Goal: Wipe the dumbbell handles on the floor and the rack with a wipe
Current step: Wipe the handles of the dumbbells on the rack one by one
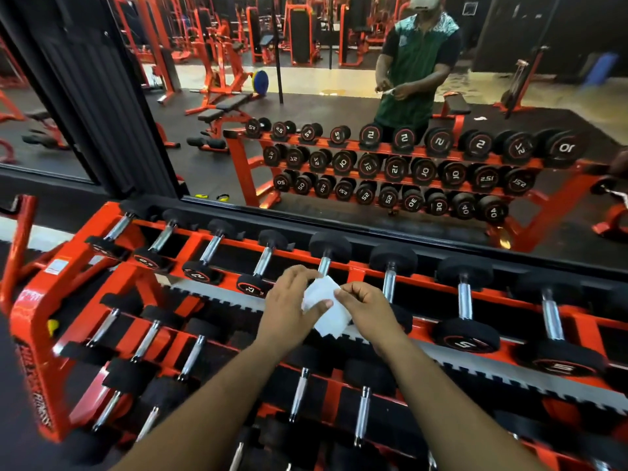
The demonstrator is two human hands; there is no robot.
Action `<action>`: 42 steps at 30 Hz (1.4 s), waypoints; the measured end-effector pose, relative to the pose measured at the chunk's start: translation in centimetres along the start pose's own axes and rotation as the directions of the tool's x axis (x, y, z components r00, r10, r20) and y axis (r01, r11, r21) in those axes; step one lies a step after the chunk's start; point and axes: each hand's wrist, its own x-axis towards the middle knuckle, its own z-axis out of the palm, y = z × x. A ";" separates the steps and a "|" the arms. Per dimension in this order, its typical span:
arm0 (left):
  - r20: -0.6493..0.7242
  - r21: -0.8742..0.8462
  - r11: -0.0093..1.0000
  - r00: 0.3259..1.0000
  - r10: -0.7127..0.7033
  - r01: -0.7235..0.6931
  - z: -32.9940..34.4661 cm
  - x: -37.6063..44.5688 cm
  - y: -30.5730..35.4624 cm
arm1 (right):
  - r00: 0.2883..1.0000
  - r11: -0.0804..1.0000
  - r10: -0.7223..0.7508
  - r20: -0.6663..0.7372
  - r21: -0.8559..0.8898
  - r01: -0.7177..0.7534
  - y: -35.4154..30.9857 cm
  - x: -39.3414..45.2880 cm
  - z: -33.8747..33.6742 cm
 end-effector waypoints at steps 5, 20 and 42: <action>0.149 0.017 0.998 0.987 -0.064 0.062 1.1 -0.6 0.4 | 0.998 0.995 -0.061 0.003 0.073 0.061 0.1 -0.2 -0.3; 0.431 -0.602 0.575 0.831 -0.351 0.554 -1.9 0.9 -4.9 | 0.983 0.999 -0.030 -0.180 -0.042 0.023 0.4 2.7 5.1; 0.451 -0.398 0.760 0.831 -0.325 0.514 1.4 4.4 -10.3 | 0.957 0.972 0.158 0.244 -0.210 -0.107 3.1 8.0 5.7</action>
